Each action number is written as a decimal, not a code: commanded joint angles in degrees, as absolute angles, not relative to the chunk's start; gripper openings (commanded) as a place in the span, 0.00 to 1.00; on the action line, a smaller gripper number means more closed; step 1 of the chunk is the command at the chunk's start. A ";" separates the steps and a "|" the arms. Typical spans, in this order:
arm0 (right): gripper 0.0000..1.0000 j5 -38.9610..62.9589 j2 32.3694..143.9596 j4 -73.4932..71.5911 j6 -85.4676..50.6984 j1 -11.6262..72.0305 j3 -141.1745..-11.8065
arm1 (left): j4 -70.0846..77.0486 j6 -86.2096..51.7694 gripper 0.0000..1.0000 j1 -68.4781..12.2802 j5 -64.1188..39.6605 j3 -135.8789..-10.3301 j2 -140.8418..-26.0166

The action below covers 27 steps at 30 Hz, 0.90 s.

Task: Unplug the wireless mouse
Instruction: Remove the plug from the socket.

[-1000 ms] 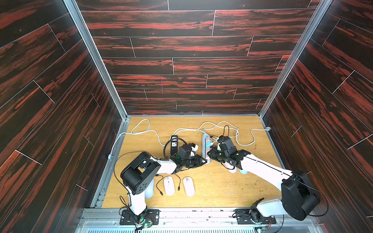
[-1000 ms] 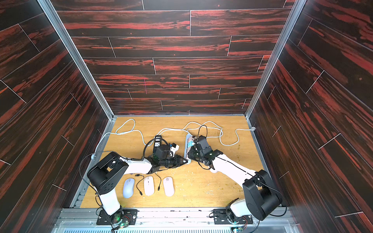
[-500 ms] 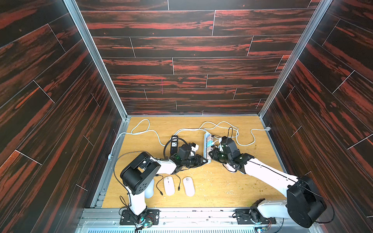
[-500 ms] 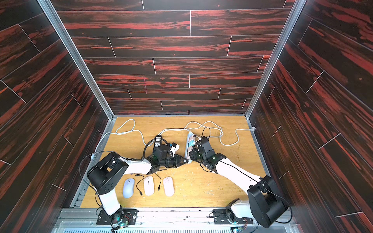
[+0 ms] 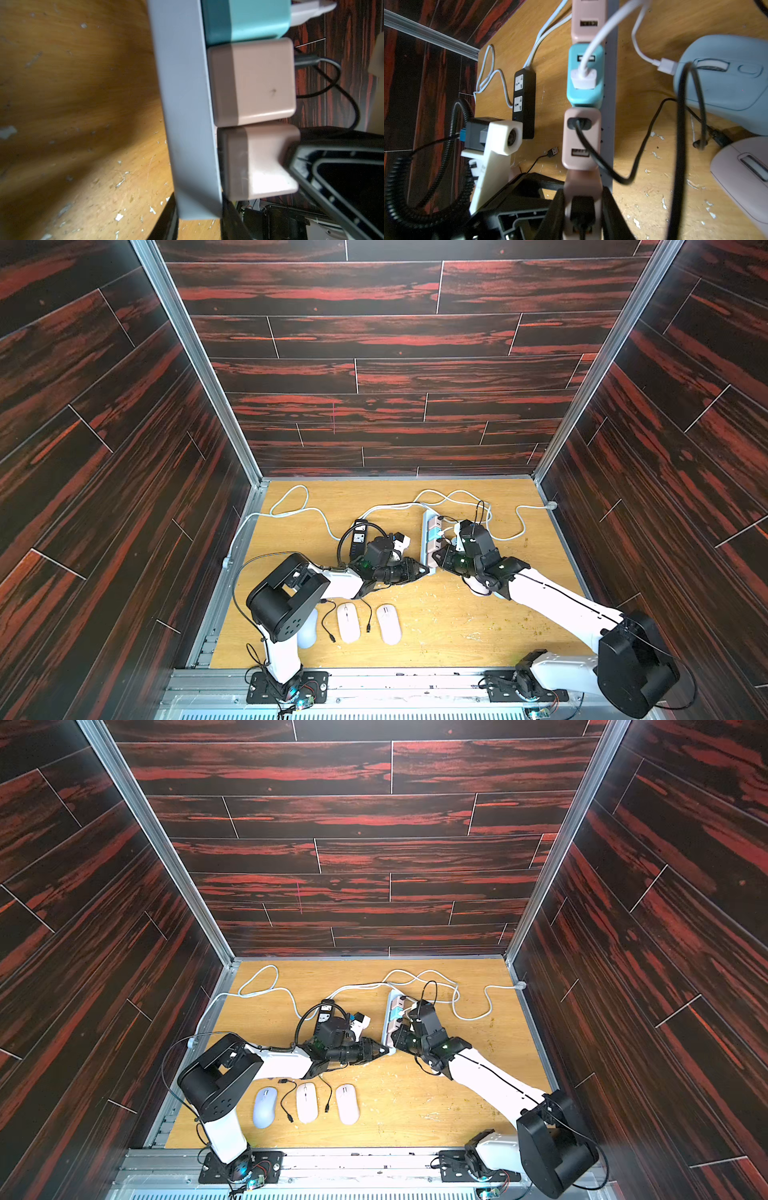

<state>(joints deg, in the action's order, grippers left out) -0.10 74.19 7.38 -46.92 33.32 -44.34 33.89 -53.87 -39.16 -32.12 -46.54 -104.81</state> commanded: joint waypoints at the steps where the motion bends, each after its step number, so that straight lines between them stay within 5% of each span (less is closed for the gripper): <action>1: 0.00 -0.39 71.14 8.78 -45.92 33.13 -45.50 | 30.59 -54.40 0.00 -35.23 -23.59 -45.26 -104.50; 8: 0.00 -9.19 70.92 18.40 -41.62 33.57 -49.18 | 29.38 -53.79 0.00 -35.16 -23.14 -44.98 -104.33; 21: 0.00 -7.27 70.01 16.03 -42.27 34.01 -49.08 | 27.09 -53.87 0.00 -35.15 -23.99 -46.71 -106.65; 27: 0.00 -8.10 69.87 16.83 -41.56 34.01 -49.47 | 26.71 -53.12 0.34 -35.74 -25.44 -46.67 -106.75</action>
<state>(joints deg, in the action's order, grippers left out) -7.14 71.02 16.43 -42.44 33.74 -48.80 28.60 -53.32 -35.55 -24.69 -45.65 -106.78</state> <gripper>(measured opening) 0.277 0.333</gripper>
